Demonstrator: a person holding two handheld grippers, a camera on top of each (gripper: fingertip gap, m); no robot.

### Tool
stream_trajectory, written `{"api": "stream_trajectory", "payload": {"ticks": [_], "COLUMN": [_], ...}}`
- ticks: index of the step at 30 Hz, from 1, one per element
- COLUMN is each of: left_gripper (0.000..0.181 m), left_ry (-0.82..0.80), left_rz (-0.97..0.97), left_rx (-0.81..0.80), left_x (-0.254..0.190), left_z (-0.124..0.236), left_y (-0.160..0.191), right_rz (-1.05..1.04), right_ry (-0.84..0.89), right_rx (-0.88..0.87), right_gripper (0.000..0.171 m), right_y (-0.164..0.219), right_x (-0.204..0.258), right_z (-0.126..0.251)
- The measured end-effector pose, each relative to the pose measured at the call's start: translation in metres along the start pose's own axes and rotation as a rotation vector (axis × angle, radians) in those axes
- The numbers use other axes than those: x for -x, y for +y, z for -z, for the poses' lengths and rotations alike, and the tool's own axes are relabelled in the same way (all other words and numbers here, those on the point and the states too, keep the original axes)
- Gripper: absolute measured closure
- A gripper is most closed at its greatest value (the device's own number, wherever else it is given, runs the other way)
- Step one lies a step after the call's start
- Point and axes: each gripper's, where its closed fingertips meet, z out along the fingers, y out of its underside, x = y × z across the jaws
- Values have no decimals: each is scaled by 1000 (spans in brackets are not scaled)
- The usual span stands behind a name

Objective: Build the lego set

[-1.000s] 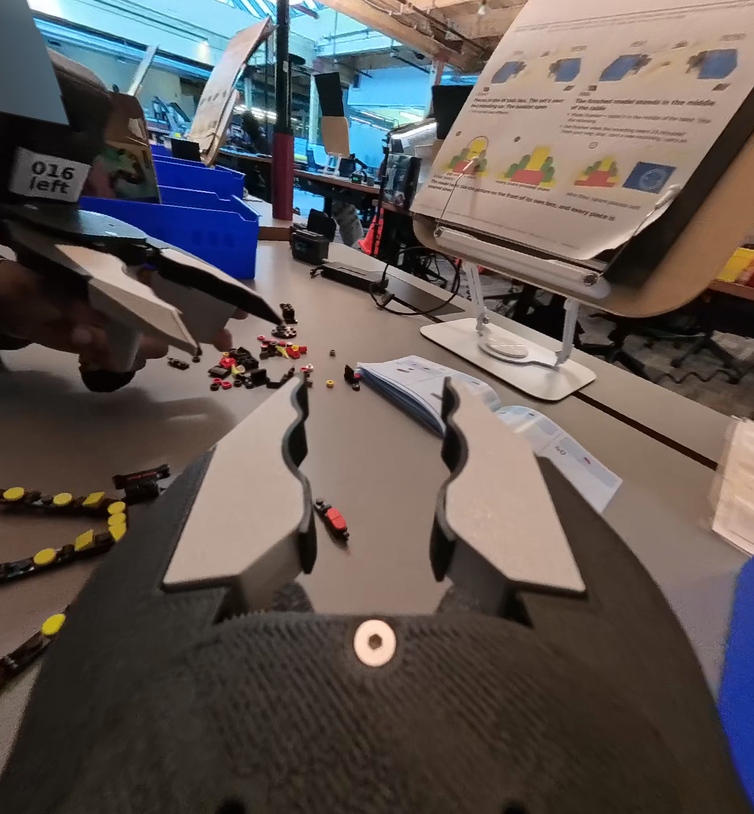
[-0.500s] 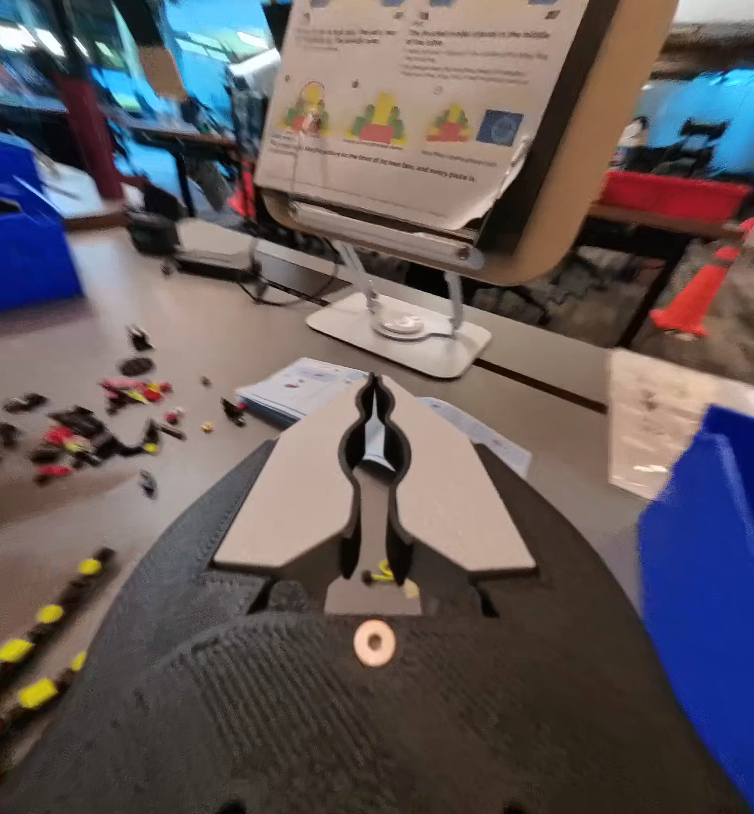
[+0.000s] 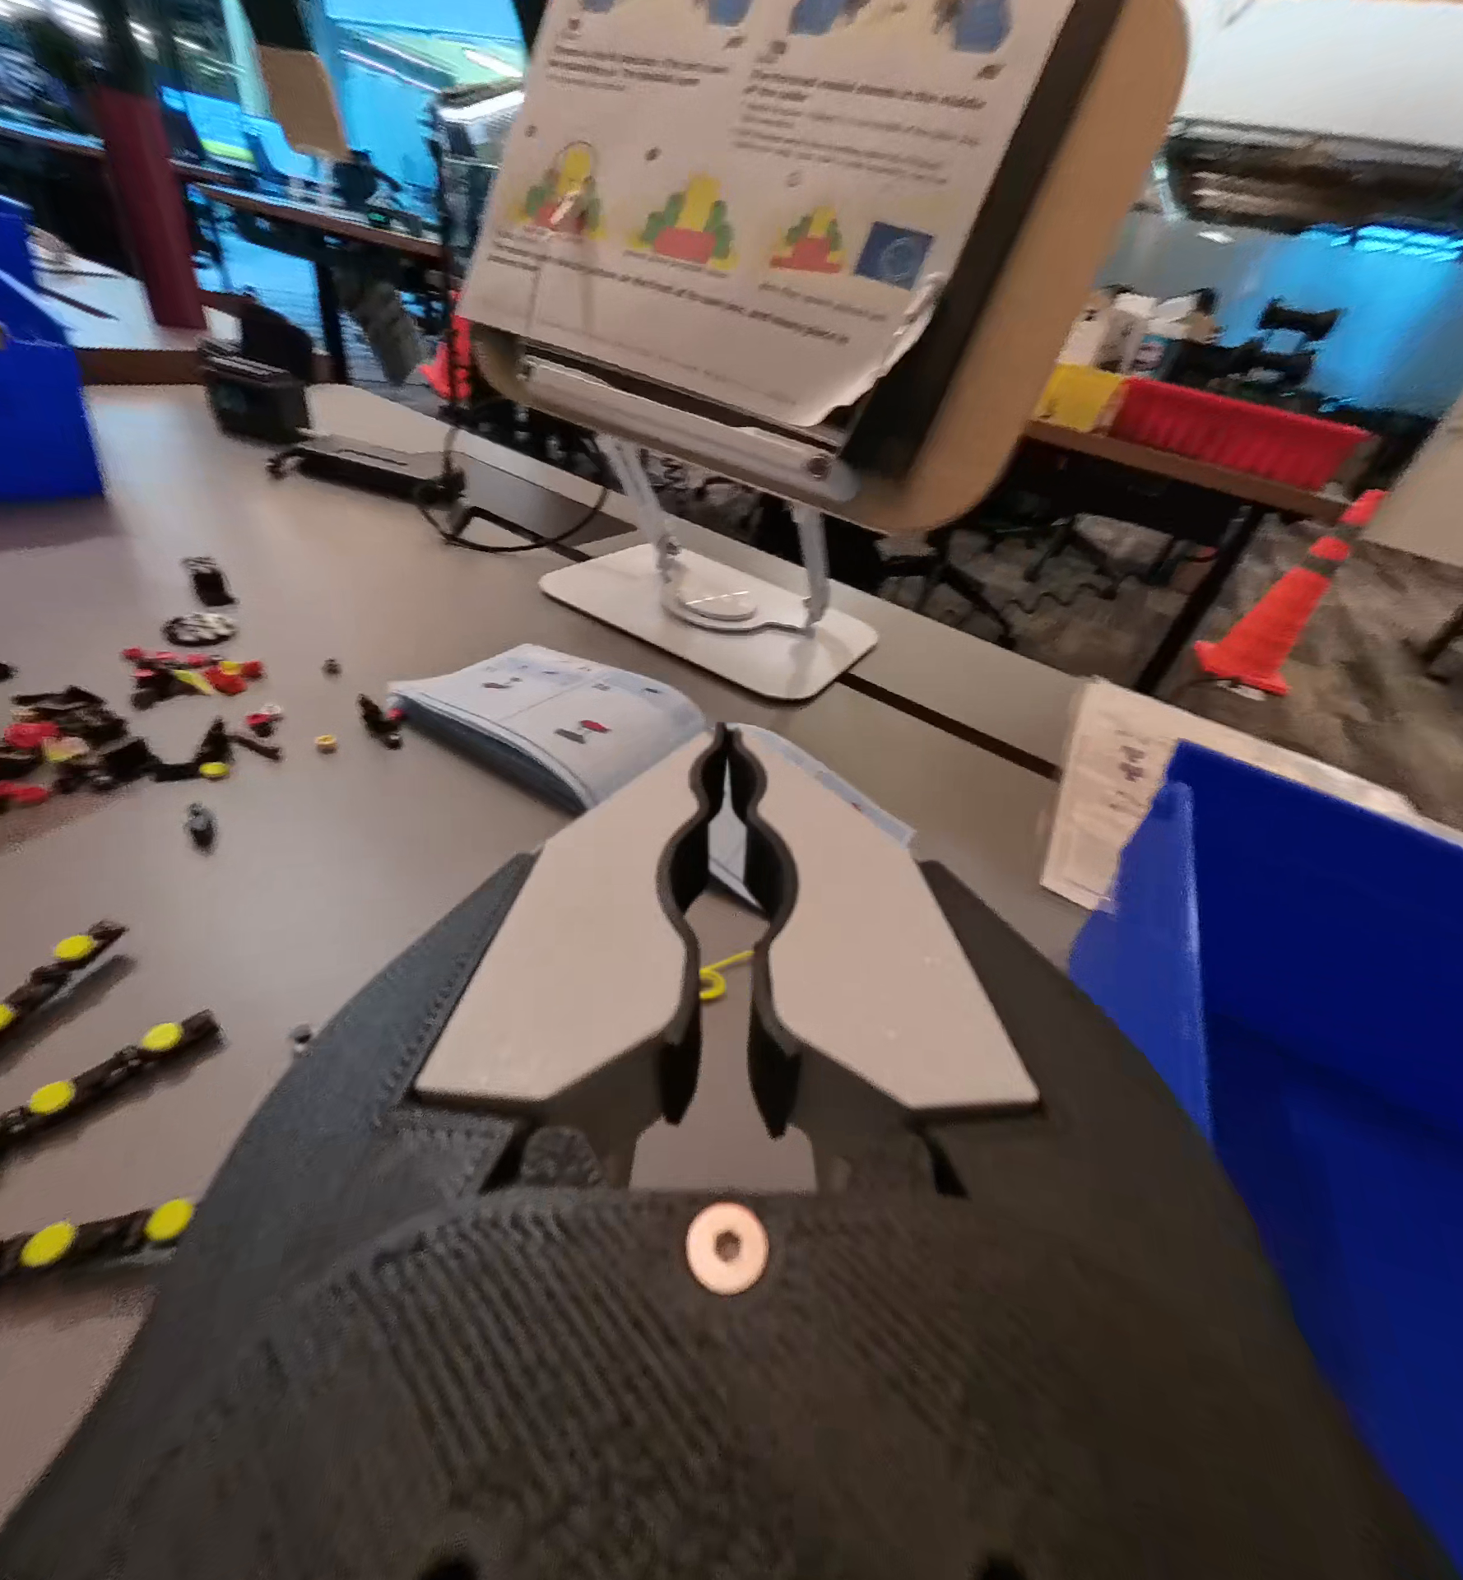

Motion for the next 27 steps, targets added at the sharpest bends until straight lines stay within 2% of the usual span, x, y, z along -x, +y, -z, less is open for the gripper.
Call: {"api": "stream_trajectory", "payload": {"ticks": [2, 6, 11, 16, 20, 27], "left_gripper": [172, 166, 165, 171, 179, 178], "left_ry": [-24, 17, 93, 120, 129, 142], "left_rz": [-102, -186, -123, -146, -147, -127], "left_rx": [27, -28, 12, 72, 94, 145], "left_x": [-2, -17, -27, -30, -30, -30], "left_z": [-1, 1, -8, -15, -14, -16], "left_y": [5, -6, 5, 17, 21, 31], "right_rz": [-9, -27, -94, -65, -91, -129], "right_ry": [10, -72, -168, -233, -257, -280], "right_rx": [18, 18, 32, 137, 143, 170], "right_gripper": [171, 171, 171, 171, 171, 171], "right_y": [5, 6, 18, 44, 44, 46], "right_x": [3, 26, 38, 42, 45, 54], "right_z": [-1, -3, -9, -19, -19, -15]}}
